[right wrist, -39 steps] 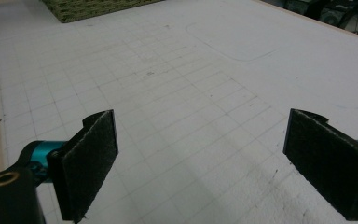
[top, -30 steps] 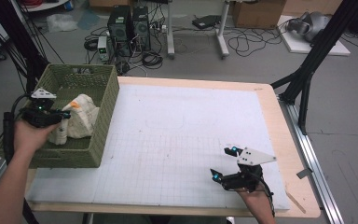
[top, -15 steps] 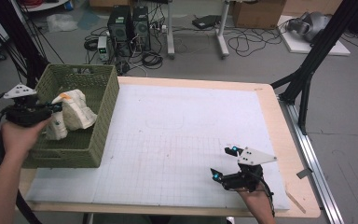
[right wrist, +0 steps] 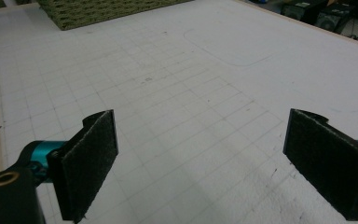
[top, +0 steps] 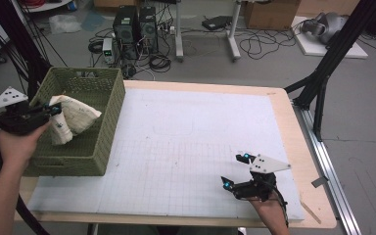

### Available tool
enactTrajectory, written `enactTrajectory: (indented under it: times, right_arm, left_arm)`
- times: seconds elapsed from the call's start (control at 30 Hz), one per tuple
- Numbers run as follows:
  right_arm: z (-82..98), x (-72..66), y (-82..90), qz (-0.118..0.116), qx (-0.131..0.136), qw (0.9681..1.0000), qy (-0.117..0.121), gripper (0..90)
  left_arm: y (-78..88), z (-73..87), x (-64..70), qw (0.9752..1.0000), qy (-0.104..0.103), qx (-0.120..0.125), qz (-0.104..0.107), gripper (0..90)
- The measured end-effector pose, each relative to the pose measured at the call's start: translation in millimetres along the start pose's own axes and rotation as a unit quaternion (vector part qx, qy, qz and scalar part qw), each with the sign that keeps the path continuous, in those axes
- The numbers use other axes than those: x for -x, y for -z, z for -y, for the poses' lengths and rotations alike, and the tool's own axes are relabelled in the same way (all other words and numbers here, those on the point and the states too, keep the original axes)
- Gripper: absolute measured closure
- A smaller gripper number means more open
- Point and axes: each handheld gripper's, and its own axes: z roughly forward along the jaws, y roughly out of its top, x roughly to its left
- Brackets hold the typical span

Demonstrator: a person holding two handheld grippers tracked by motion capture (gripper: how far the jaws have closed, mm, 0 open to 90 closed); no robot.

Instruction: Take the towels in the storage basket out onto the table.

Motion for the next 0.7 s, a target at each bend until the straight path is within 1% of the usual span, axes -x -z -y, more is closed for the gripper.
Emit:
enactTrajectory:
  times: [0.07,0.3,0.5,0.7]
  right_arm:
    - [0.0,-0.1,0.0,0.0,0.0,1.0,0.0,9.2]
    - [0.0,0.2,0.2,0.0,0.001,1.0,0.001,9.2]
    - [-0.3,-0.4,0.3,-0.002,0.001,1.0,0.0,9.2]
    - [-0.2,-0.2,0.5,-0.002,0.001,1.0,0.0,9.2]
  left_arm:
    - [1.6,-2.2,0.3,1.0,-0.004,0.002,-0.001,85.5]
    - [9.9,-12.1,6.0,0.9996,-0.02,0.02,0.0,85.6]
    - [14.1,-22.3,16.9,0.9987,-0.036,0.033,0.013,85.6]
    - [15.1,-34.5,33.7,0.9969,-0.052,0.049,0.033,85.6]
